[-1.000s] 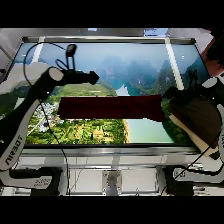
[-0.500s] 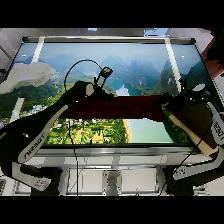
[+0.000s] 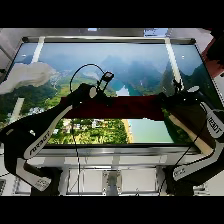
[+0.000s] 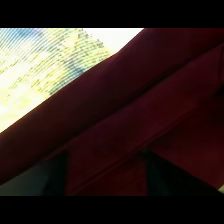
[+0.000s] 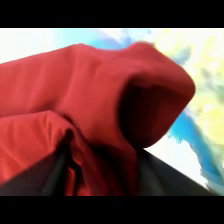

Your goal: Fold the shirts.

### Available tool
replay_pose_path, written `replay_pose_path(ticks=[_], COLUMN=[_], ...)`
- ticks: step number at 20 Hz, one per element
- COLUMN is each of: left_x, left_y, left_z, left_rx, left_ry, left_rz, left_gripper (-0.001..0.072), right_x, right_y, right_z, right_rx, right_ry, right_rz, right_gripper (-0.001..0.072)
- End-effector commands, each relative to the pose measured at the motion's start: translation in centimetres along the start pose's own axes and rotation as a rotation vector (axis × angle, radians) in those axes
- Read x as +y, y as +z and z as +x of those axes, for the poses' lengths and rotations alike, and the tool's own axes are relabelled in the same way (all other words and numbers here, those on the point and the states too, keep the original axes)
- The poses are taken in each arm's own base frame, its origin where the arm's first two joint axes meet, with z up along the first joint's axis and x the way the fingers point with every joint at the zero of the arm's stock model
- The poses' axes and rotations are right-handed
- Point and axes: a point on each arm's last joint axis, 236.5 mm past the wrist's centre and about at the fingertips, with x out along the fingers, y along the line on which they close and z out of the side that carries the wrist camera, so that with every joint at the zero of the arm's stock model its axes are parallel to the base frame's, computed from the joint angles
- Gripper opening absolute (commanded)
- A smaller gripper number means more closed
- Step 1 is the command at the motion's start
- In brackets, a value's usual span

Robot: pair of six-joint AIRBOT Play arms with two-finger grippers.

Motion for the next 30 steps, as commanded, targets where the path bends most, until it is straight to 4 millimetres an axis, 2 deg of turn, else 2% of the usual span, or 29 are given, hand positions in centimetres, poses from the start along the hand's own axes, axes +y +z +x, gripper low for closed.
replay_pose_path(ticks=[1,2,3,5,10,14,16,18,20,22,24,26,27,28,30], left_x=[0.1,0.2,0.3,0.4,0.1,-0.9,-1.6,-1.9,-1.8,-0.4,3.4,8.7,10.8,12.5,14.2], left_y=[-0.3,-0.4,-0.5,-0.8,-3.9,-4.2,-4.2,-4.1,-2.9,-0.5,1.9,4.2,5.1,6.0,6.9], left_z=[0.4,0.5,0.6,0.9,2.0,2.8,3.4,3.7,3.3,1.4,-2.4,-8.5,-11.7,-15.3,-21.1], left_rx=[0.011,0.013,0.016,0.027,0.146,0.149,0.147,0.14,0.114,0.097,0.114,0.145,0.148,0.135,0.075], left_ry=[0.004,0.005,0.009,0.015,-0.001,-0.042,-0.073,-0.087,-0.084,-0.026,0.14,0.391,0.489,0.571,0.641], left_rz=[0.0,0.001,0.006,-0.025,-0.114,-0.176,-0.208,-0.229,-0.222,-0.127,0.027,0.123,0.138,0.126,0.052], left_gripper=[0.0446,0.0306,0.0022,0.0011,0.0011,0.0012,0.0012,0.0012,0.0012,0.0012,0.0012,0.0012,0.0012,0.0012,0.0012], right_x=[2.3,3.2,4.5,7.1,12.2,16.2,18.5,20.4,22.8,25.6,28.6,32.4,34.4,36.2,39.8], right_y=[-0.5,-0.7,-0.9,-0.8,0.0,-0.3,-1.5,-2.8,-3.4,-3.0,-2.1,-1.8,-1.8,-2.1,-3.3], right_z=[0.2,0.1,-0.3,-1.6,-7.2,-10.7,-11.1,-10.6,-10.4,-11.0,-11.9,-12.5,-12.4,-12.1,-10.0], right_rx=[0.02,0.028,0.031,0.013,-0.113,-0.185,-0.168,-0.127,-0.11,-0.134,-0.188,-0.25,-0.282,-0.308,-0.33], right_ry=[0.088,0.131,0.183,0.267,0.303,0.35,0.385,0.396,0.395,0.379,0.367,0.391,0.412,0.431,0.471], right_rz=[-0.02,-0.04,-0.083,-0.109,-0.233,-0.274,-0.31,-0.336,-0.381,-0.424,-0.449,-0.474,-0.476,-0.479,-0.466], right_gripper=[0.0248,0.0097,0.0024,0.0024,0.0023,0.0022,0.0022,0.0022,0.0022,0.0022,0.0021,0.002,0.002,0.002,0.002])
